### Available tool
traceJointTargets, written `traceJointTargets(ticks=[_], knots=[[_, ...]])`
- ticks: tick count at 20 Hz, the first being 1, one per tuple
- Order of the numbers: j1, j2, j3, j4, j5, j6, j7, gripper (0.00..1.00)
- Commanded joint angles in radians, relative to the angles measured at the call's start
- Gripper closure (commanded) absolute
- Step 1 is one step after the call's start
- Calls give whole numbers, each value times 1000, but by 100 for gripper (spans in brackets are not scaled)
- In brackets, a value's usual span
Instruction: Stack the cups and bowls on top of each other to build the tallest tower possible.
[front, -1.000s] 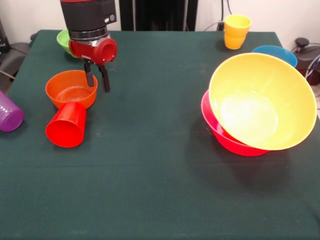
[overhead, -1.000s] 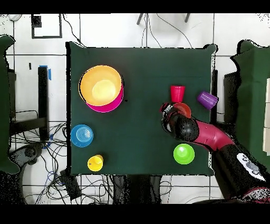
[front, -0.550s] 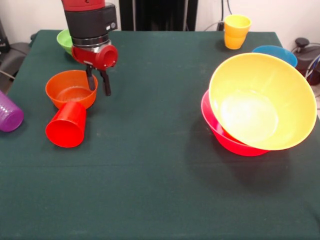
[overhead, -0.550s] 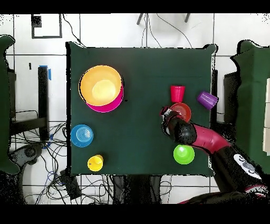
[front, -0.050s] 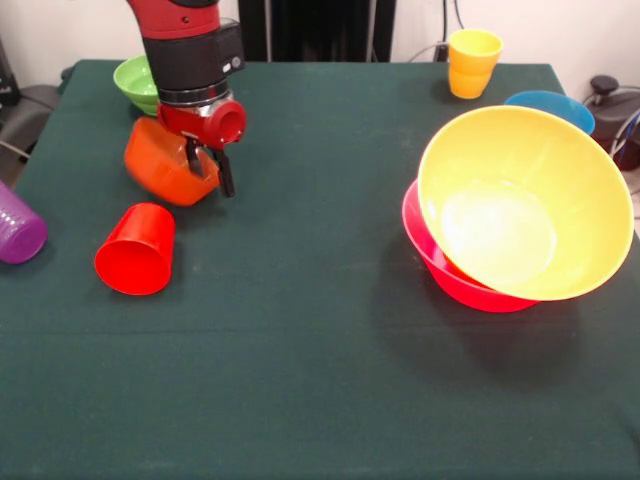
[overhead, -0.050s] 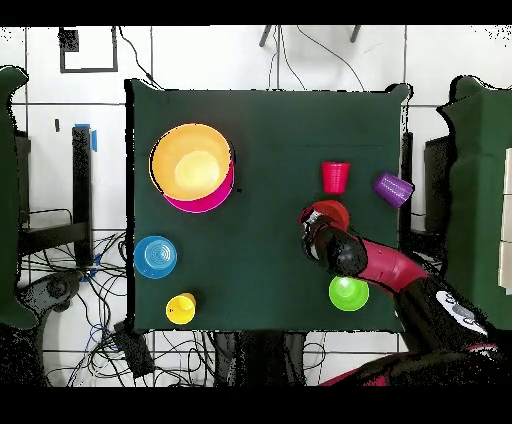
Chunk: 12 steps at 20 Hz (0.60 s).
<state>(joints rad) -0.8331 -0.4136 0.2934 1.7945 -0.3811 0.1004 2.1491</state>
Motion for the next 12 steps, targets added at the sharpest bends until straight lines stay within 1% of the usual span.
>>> traceJointTargets(ticks=[1,5,7,10,12], knots=[[10,73,-19,-85,-96,-52,-12,0],[-16,85,0,-107,-109,-26,-43,0],[-20,79,3,-118,-113,-9,-54,0],[-44,80,31,-153,-128,43,-100,0],[-36,77,19,-159,-124,51,-89,0]])
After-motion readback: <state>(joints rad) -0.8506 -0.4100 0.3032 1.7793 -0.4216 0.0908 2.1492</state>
